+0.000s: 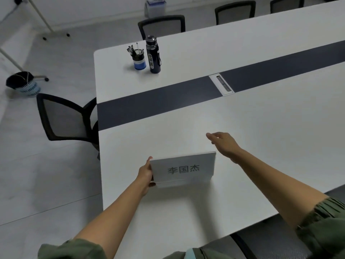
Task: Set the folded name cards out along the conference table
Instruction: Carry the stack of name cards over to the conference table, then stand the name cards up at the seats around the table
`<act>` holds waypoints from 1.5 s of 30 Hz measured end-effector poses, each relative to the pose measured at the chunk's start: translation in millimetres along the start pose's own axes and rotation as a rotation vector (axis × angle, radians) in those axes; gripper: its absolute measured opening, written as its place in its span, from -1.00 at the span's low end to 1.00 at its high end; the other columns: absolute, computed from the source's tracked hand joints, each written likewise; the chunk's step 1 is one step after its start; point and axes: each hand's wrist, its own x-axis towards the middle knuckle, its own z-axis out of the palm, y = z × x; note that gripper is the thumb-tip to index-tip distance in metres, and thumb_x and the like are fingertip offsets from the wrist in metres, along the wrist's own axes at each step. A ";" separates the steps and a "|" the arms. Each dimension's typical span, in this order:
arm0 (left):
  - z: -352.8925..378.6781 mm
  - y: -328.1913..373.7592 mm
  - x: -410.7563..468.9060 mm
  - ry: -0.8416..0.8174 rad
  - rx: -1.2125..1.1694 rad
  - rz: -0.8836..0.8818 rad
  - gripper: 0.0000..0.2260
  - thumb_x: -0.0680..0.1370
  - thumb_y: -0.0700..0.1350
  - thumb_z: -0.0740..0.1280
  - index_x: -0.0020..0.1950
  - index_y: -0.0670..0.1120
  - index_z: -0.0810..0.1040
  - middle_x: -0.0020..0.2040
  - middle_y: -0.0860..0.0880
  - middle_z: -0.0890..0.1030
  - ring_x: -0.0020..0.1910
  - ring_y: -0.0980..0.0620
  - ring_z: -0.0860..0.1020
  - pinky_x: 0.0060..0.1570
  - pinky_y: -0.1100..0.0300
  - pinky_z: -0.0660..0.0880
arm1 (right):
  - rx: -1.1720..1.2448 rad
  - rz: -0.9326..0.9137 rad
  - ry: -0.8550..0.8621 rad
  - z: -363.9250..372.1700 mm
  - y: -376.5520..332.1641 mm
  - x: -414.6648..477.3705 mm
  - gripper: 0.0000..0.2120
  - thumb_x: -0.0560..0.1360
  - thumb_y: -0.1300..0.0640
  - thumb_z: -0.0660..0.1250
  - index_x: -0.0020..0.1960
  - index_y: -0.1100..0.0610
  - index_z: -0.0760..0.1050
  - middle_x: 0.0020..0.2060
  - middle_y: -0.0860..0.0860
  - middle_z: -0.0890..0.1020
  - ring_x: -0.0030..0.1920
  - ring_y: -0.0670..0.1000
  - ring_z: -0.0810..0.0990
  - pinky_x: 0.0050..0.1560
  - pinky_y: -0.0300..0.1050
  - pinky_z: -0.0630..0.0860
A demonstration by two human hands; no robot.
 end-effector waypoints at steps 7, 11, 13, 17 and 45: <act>-5.9 1.2 -12.8 0.028 0.173 0.073 -0.69 0.61 -0.06 0.11 0.05 -0.19 0.59 -0.15 -0.12 0.59 -0.23 -0.09 0.51 -0.22 0.13 0.42 | -0.430 -0.260 -0.501 18.4 -80.0 -22.8 -0.29 0.40 -0.22 0.45 0.46 -0.01 0.34 0.39 0.04 0.46 0.32 0.11 0.48 0.31 0.03 0.44; -10.3 -2.5 -24.0 0.024 0.206 0.076 -0.71 0.61 -0.11 0.11 0.09 -0.19 0.58 -0.12 -0.12 0.59 -0.21 -0.08 0.53 -0.20 0.11 0.46 | -0.729 -0.187 -0.661 39.4 -87.5 -16.8 -0.16 0.30 -0.21 0.53 0.49 -0.11 0.29 0.36 -0.03 0.44 0.20 0.08 0.55 0.22 0.08 0.53; -13.5 -8.4 -28.2 0.026 0.210 0.086 -0.73 0.61 -0.13 0.10 0.10 -0.14 0.57 -0.06 -0.11 0.60 -0.18 -0.08 0.55 -0.18 0.11 0.48 | -0.797 -0.206 -0.671 44.9 -89.5 -14.3 -0.18 0.33 -0.15 0.53 0.50 -0.10 0.26 0.35 -0.03 0.46 0.17 0.08 0.57 0.19 0.08 0.55; -18.4 -17.5 -31.8 0.022 0.188 0.092 -0.79 0.61 -0.11 0.16 0.10 -0.10 0.57 -0.05 -0.10 0.60 -0.18 -0.05 0.55 -0.24 0.15 0.48 | -0.812 -0.202 -0.682 49.5 -90.1 -15.5 -0.28 0.39 0.00 0.51 0.47 -0.10 0.30 0.22 0.00 0.58 0.05 0.07 0.65 0.09 0.07 0.61; -354.6 -40.3 -139.7 0.174 0.597 0.405 -0.82 0.60 -0.12 0.28 0.13 -0.19 0.54 -0.06 -0.14 0.53 -0.13 -0.06 0.49 -0.03 0.15 0.43 | -0.400 -0.299 -0.555 238.8 -270.4 -164.0 -0.75 0.50 0.13 0.37 0.17 0.09 0.51 -0.01 0.15 0.67 -0.05 0.16 0.68 0.04 0.07 0.62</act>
